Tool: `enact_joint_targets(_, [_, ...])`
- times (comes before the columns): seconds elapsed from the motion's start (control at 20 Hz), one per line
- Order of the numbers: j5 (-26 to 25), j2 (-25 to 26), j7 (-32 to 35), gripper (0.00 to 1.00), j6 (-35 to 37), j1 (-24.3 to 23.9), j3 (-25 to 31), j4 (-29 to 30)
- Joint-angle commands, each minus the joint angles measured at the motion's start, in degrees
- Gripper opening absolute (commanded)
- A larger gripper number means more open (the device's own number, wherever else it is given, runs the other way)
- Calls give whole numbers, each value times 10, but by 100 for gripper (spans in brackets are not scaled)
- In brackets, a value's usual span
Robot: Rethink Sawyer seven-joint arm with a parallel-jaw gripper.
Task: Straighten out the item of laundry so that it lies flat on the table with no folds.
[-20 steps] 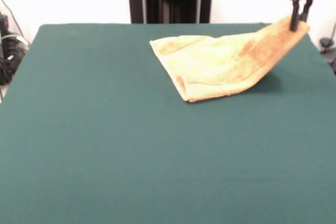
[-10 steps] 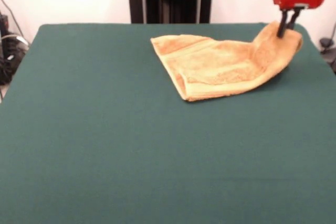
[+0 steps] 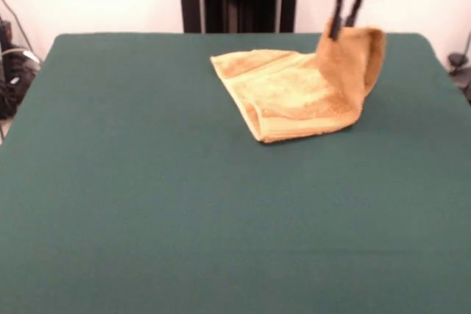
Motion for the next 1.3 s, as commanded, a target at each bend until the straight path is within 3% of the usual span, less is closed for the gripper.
enact_joint_targets(0.05, [-8, 12, 65, 0, 101, 5, 40, -76])
enact_joint_targets(0.15, [1, 19, 85, 0, 111, 15, 42, -84])
enact_joint_targets(0.45, [50, 17, 142, 0, 45, 37, 74, -72])
enact_joint_targets(0.6, [56, 24, 179, 0, 66, 86, 21, -94])
enact_joint_targets(0.8, [23, 34, 181, 0, 81, 146, -96, -127])
enact_joint_targets(0.9, [7, 22, 130, 0, 85, 111, -81, -124])
enact_joint_targets(0.95, [8, 16, 96, 0, 77, 78, -48, -126])
enact_joint_targets(1.1, [9, 11, 63, 0, 99, 50, -24, -158])
enact_joint_targets(1.3, [0, 24, 31, 0, 187, 21, -7, -223])
